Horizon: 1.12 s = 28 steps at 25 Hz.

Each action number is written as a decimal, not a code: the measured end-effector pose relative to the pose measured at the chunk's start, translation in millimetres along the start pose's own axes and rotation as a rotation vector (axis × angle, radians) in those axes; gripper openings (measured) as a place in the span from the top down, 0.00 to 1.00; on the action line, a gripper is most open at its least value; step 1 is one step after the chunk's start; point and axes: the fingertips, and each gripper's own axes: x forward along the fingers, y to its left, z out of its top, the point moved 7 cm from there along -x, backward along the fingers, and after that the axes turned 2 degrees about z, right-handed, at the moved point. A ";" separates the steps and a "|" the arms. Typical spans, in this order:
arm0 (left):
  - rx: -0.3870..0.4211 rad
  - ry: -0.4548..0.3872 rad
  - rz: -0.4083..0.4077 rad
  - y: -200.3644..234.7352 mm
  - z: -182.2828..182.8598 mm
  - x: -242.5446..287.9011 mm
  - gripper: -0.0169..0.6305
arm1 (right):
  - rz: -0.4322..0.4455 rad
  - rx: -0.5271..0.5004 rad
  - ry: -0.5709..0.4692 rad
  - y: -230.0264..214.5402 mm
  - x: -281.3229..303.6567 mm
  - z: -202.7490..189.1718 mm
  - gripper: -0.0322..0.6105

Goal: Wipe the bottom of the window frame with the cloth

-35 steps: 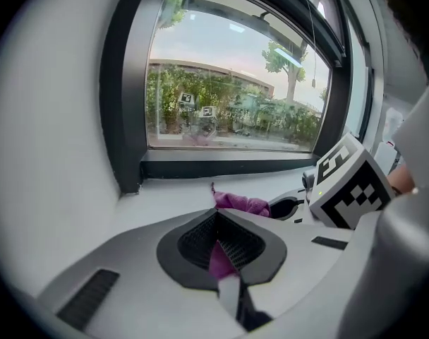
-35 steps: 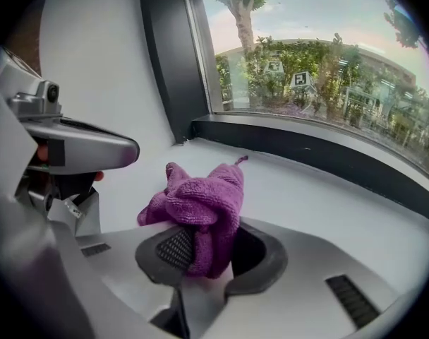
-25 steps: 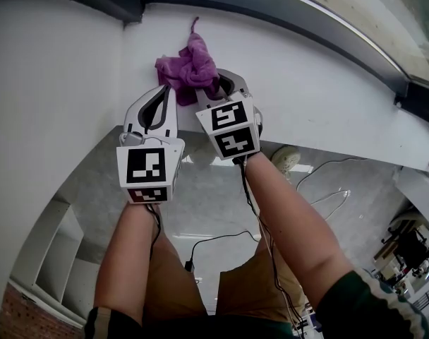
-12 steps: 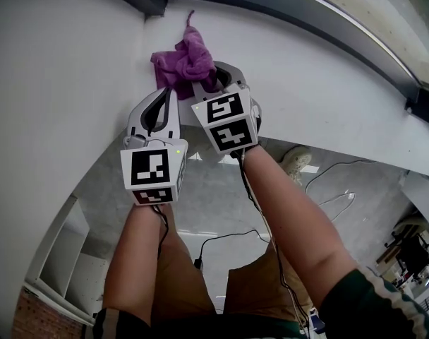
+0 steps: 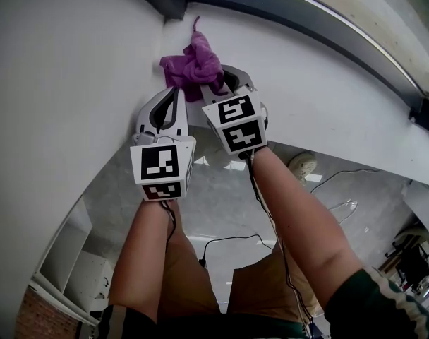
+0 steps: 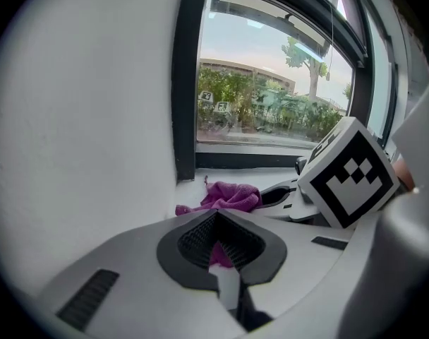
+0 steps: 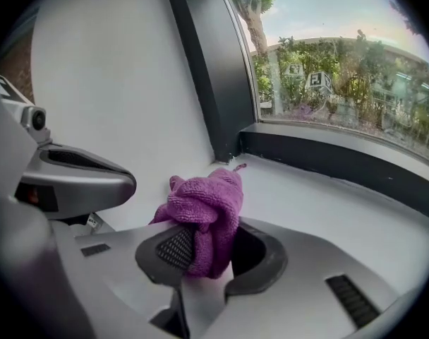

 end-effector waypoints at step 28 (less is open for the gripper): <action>0.066 -0.225 -0.143 -111.0 213.8 -153.7 0.96 | -0.043 0.010 -0.291 -3.1 -297.4 147.4 0.77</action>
